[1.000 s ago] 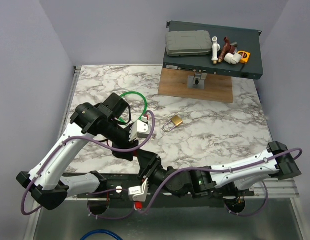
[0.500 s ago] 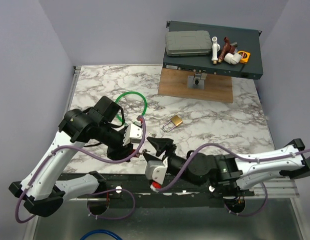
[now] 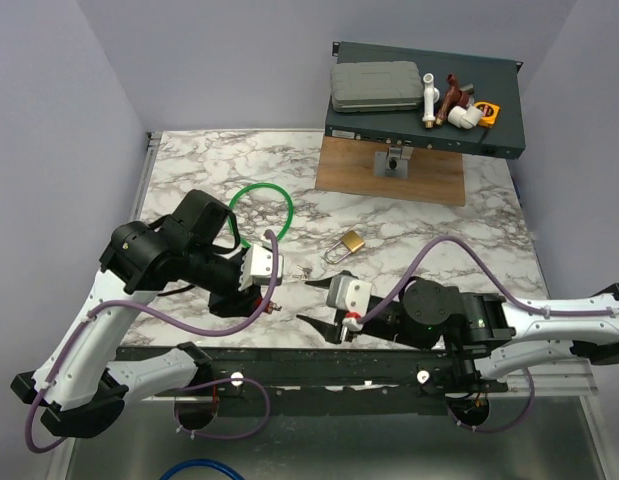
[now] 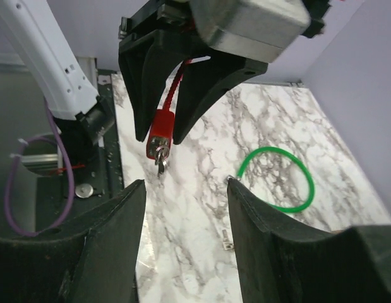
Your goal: Unlock with the key
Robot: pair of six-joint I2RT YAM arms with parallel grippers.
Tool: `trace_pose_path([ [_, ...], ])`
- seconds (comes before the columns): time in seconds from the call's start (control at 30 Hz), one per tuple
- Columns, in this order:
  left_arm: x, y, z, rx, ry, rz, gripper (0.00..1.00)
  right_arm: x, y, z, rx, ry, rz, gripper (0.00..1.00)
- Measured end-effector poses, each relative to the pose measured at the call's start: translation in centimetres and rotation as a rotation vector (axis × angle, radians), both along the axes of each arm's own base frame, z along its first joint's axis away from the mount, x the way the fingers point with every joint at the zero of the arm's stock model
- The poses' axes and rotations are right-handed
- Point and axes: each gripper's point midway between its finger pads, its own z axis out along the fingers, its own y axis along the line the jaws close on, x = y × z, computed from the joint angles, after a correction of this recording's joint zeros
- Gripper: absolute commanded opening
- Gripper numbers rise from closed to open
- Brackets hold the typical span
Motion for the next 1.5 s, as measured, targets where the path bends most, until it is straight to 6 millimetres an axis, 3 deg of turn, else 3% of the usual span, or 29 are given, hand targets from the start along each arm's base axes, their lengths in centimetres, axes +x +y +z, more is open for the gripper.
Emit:
trace_pose_path([
  [0.17,0.2,0.1,0.0,0.005,-0.01,0.006,0.0,0.0,0.0,1.2,0.091,0.14,0.036,0.48],
  [0.33,1.3,0.2,0.6,0.011,-0.067,0.041,0.0,0.4,1.4,1.9,0.169,0.237,0.052,0.48],
  [0.6,3.8,0.5,1.0,0.038,-0.139,0.153,0.0,1.4,3.5,-0.2,0.171,0.273,0.021,0.35],
  [0.77,4.0,0.4,1.1,0.037,-0.139,0.169,0.0,2.6,4.0,-0.1,0.197,0.281,-0.004,0.31],
  [0.83,4.0,0.4,1.1,0.035,-0.14,0.169,0.0,3.1,4.2,-0.1,0.205,0.282,-0.01,0.34],
  [0.93,3.9,0.4,1.5,0.024,-0.145,0.164,0.0,3.8,4.5,-0.3,0.205,0.285,-0.015,0.54],
  [0.97,3.8,0.4,1.6,0.02,-0.148,0.162,0.0,3.8,4.6,-0.4,0.202,0.287,-0.01,0.56],
  [1.2,3.2,0.5,1.8,0.014,-0.134,0.15,0.0,3.1,6.1,-1.7,0.157,0.29,0.057,0.55],
  [1.33,3.1,0.5,2.0,0.006,-0.136,0.148,0.0,2.8,7.0,-2.7,0.127,0.298,0.082,0.45],
  [1.5,2.7,0.4,2.0,-0.001,-0.119,0.137,0.0,3.1,7.1,-2.8,0.121,0.29,0.094,0.15],
])
